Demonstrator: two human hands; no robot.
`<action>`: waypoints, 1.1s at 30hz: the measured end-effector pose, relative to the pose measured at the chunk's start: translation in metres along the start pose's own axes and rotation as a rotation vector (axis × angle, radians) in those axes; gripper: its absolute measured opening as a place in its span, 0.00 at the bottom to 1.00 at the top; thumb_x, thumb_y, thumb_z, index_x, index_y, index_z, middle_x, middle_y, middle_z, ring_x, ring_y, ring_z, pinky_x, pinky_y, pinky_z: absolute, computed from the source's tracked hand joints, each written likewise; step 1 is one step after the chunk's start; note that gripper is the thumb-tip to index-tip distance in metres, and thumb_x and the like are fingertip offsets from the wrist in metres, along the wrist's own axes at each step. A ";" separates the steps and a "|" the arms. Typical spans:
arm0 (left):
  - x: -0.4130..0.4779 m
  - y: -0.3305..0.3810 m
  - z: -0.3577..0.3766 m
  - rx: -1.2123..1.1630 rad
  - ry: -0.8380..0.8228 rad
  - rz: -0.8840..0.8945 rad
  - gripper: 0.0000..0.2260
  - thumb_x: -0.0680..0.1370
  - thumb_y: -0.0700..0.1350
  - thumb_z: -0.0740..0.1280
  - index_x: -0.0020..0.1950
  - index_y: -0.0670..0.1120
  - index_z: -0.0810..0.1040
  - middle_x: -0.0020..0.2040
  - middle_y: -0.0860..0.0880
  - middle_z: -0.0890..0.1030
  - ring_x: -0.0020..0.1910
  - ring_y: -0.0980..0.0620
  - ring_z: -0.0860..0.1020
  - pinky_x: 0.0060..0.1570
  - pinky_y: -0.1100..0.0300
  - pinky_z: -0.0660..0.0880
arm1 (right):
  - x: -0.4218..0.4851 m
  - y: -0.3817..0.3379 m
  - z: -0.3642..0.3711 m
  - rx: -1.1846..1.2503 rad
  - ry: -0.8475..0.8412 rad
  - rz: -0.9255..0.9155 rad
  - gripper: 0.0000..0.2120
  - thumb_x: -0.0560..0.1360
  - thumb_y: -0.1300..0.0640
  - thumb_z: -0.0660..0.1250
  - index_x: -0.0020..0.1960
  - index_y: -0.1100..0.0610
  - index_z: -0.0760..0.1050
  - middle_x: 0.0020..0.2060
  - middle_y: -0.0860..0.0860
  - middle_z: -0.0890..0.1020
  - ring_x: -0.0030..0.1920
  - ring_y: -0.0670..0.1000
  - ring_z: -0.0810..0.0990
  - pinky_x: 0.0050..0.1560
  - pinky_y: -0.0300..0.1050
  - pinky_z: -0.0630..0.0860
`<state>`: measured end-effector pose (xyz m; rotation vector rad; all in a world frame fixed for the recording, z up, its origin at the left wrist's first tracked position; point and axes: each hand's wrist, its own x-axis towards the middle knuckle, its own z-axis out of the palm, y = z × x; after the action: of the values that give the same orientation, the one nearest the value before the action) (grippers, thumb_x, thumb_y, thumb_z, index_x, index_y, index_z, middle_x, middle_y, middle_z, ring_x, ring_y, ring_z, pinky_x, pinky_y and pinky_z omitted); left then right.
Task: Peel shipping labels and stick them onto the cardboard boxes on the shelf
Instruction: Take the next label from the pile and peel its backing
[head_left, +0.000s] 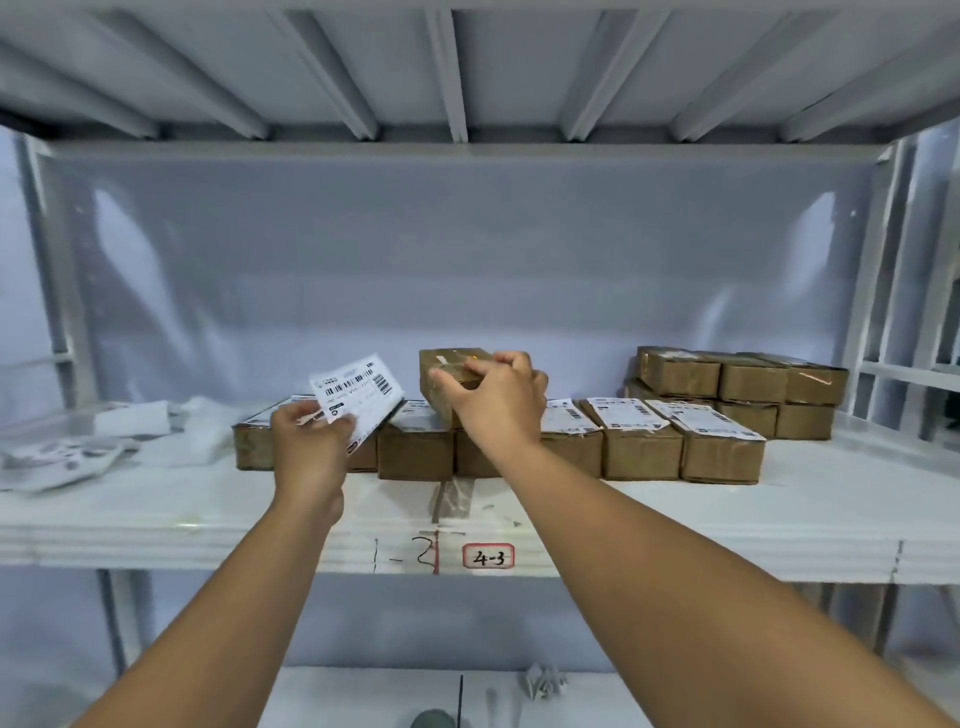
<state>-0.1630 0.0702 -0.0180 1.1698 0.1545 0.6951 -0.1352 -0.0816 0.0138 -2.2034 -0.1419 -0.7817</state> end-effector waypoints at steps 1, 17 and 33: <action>0.004 0.000 -0.005 0.005 0.011 0.013 0.12 0.76 0.31 0.63 0.49 0.48 0.68 0.47 0.46 0.78 0.44 0.48 0.78 0.43 0.58 0.74 | 0.001 -0.005 0.008 0.019 -0.008 0.010 0.29 0.70 0.32 0.64 0.63 0.49 0.76 0.65 0.48 0.67 0.65 0.55 0.62 0.66 0.51 0.65; 0.031 0.004 -0.027 -0.026 -0.029 0.029 0.16 0.75 0.29 0.58 0.54 0.44 0.79 0.57 0.43 0.79 0.54 0.43 0.79 0.59 0.48 0.74 | 0.010 -0.025 0.071 -0.218 -0.114 -0.016 0.29 0.74 0.29 0.51 0.65 0.42 0.73 0.67 0.49 0.67 0.65 0.57 0.61 0.62 0.52 0.64; -0.006 0.026 0.002 0.176 -0.311 0.143 0.15 0.78 0.35 0.63 0.59 0.52 0.73 0.46 0.52 0.83 0.41 0.54 0.83 0.33 0.63 0.76 | 0.023 -0.050 0.014 0.727 -0.144 0.163 0.04 0.77 0.58 0.65 0.47 0.53 0.79 0.44 0.52 0.84 0.44 0.55 0.84 0.47 0.56 0.82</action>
<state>-0.1777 0.0707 0.0047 1.4529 -0.1333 0.6244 -0.1270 -0.0406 0.0523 -1.5502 -0.2665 -0.3891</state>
